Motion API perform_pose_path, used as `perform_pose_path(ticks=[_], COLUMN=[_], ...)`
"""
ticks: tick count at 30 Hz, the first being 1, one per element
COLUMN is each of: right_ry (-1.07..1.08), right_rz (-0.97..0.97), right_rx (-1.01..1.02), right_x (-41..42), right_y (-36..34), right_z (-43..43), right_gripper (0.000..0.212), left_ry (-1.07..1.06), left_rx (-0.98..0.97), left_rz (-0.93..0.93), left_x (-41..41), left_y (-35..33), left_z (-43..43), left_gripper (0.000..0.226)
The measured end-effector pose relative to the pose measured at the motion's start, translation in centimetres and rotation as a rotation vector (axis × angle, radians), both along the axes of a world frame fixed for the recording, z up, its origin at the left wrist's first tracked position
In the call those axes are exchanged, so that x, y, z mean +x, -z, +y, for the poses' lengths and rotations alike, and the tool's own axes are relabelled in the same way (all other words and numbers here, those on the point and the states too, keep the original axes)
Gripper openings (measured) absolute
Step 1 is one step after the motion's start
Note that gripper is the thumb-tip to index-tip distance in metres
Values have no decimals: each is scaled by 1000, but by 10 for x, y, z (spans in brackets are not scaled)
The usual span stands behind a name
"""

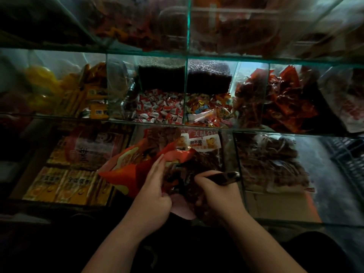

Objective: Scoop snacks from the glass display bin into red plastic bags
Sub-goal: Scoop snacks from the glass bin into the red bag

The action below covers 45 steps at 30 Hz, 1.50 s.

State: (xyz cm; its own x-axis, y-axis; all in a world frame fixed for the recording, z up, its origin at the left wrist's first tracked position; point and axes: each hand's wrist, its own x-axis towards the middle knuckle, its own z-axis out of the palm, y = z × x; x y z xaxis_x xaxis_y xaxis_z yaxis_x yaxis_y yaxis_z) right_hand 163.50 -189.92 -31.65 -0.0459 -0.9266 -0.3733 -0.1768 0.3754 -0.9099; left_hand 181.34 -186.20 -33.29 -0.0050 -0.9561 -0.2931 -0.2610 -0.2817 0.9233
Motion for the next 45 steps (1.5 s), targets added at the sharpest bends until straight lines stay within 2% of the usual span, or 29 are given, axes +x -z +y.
perform_pose_path(ticks=[7,12,16,19,22,25,30,32,36,39,45], right_ry=[134,264,279,274,278,303,298,307,323,269,245], right_rz=[-100,-218,-314,-326,-327,-350,-427,-471,-577,-614,-597], right_rx=[-57,-62,-31,-8,-49,-75,-42,-42,-50,-103,-253], right_x=[-23,-39,-53,-65,-75,-80,-87,-90,-94,-94,-85], right_y=[-15,-24,-29,-36,-46,-56,-71,-76,-84,-88,-95], right_z=[14,4,8,16,23,28,34,37,45,52,55], right_gripper=[8,10,12,15,17,14,11,9,14,6,20], left_ry=[13,19,15,10,-38,-48,87,78,53,45,77], left_rx=[-14,-34,-58,-134,-347,-516,-366,-342,-418,-471,-533], left_rz=[-7,-54,-93,-293,-553,-580,-733,-734,-698,-681,-653], left_x=[-3,-7,-7,-10,-23,-38,-57,-61,-65,-69,-76], left_y=[0,-4,-10,-12,-19,-21,-15,-13,-17,-20,-37], left_z=[-2,0,1,2,7,6,-8,-14,-19,-23,-46], left_gripper=[112,109,109,101,85,66,52,51,45,41,44])
